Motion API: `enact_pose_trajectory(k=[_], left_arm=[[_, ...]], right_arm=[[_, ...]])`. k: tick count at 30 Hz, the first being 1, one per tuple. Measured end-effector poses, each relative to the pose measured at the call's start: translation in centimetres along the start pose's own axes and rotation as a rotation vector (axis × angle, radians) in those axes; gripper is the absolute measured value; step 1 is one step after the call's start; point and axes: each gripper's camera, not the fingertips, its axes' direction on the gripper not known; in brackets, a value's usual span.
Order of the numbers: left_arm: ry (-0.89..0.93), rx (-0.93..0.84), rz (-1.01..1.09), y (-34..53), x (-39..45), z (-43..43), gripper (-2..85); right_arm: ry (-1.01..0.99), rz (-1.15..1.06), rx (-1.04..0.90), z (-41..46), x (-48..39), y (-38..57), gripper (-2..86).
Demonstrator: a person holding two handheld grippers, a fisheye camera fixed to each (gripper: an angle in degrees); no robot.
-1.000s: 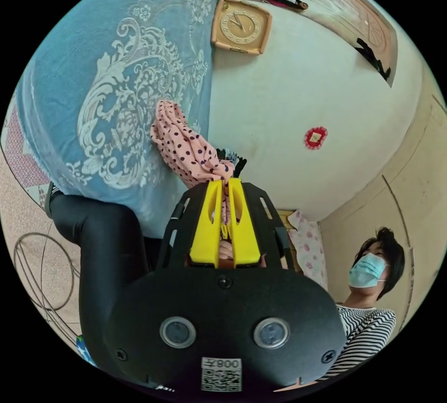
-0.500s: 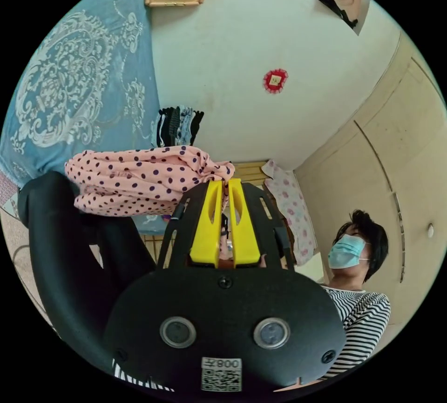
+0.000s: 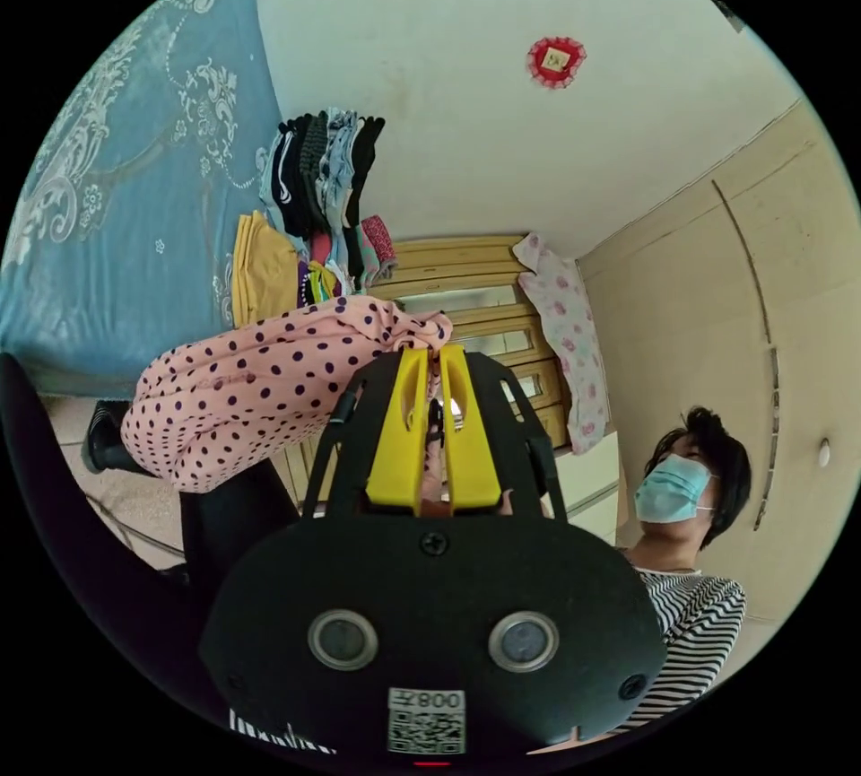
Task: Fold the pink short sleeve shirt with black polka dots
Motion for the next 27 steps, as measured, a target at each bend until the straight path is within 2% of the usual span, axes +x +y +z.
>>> enact_pose_trajectory(k=[5, 12, 18, 22, 27], left_arm=[[-0.045, -0.046, 0.029, -7.8, 1.9, 8.7, 2.9], [-0.050, -0.080, 0.165, -22.6, 6.6, 24.9, 3.0], [-0.072, -0.144, 0.247, -29.3, 7.6, 37.1, 3.0], [-0.151, -0.193, 0.132, -29.8, 2.3, 42.6, 3.1], [-0.339, -0.310, -0.204, -26.9, -8.7, 49.1, 3.1]], right_arm=[[0.066, -0.022, 0.023, -4.5, 3.6, -3.8, 1.2], [0.194, -0.140, 0.108, -11.8, 6.4, -15.3, 1.2], [0.341, -0.189, 0.124, -16.9, 9.4, -20.4, 1.2], [0.506, -0.044, 0.044, -18.3, 17.9, -19.3, 1.2], [0.668, 0.259, -0.087, -18.3, 30.9, -15.3, 1.2]])
